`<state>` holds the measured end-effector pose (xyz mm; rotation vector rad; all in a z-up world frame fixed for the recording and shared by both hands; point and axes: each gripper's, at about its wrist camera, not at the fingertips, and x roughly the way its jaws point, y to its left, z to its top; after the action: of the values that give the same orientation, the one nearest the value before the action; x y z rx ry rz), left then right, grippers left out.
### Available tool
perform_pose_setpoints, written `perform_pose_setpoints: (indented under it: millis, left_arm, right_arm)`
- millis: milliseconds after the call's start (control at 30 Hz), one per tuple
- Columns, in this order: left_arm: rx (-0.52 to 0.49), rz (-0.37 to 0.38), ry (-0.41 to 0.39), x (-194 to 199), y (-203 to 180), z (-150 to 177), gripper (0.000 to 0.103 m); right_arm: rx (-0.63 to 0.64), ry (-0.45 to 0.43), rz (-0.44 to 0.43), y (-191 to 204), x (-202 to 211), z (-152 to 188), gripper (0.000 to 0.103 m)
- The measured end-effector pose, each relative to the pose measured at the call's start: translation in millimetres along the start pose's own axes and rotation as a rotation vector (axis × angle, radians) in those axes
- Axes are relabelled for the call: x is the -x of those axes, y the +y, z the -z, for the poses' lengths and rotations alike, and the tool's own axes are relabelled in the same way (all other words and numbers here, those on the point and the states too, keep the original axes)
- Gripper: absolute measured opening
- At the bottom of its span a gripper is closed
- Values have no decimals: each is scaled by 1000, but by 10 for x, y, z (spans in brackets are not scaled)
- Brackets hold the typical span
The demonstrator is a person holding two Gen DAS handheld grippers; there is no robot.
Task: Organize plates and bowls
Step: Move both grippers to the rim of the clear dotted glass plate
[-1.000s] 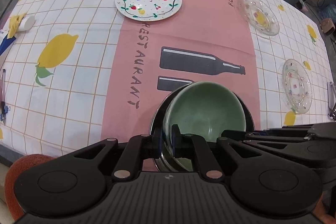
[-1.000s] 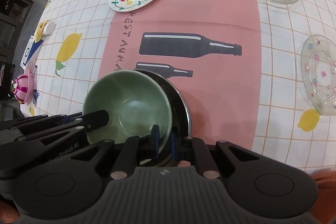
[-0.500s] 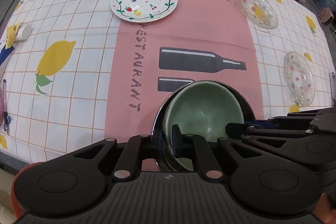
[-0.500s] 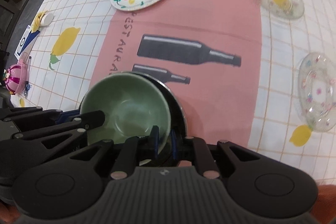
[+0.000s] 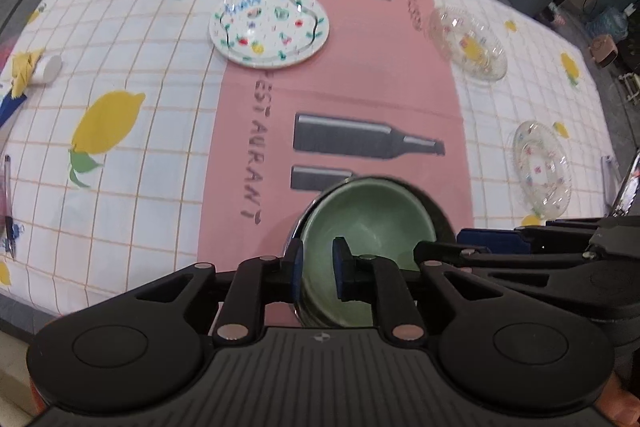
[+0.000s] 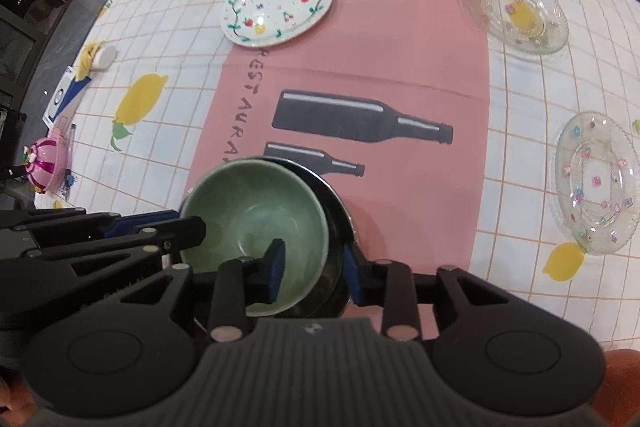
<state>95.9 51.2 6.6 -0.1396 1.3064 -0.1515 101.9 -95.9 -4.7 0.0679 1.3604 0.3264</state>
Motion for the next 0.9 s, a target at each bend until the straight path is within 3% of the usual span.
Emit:
perform_pose_setpoints:
  millis: [400,900]
  left_arm:
    - [-82,65,-166,487,-331,-29,25]
    - [-155,188,-147,242,-997,13,25]
  right_arm:
    - [-31,-160,2,-334,572,115,46]
    - [-172,-172,93,-1332,565,475,46]
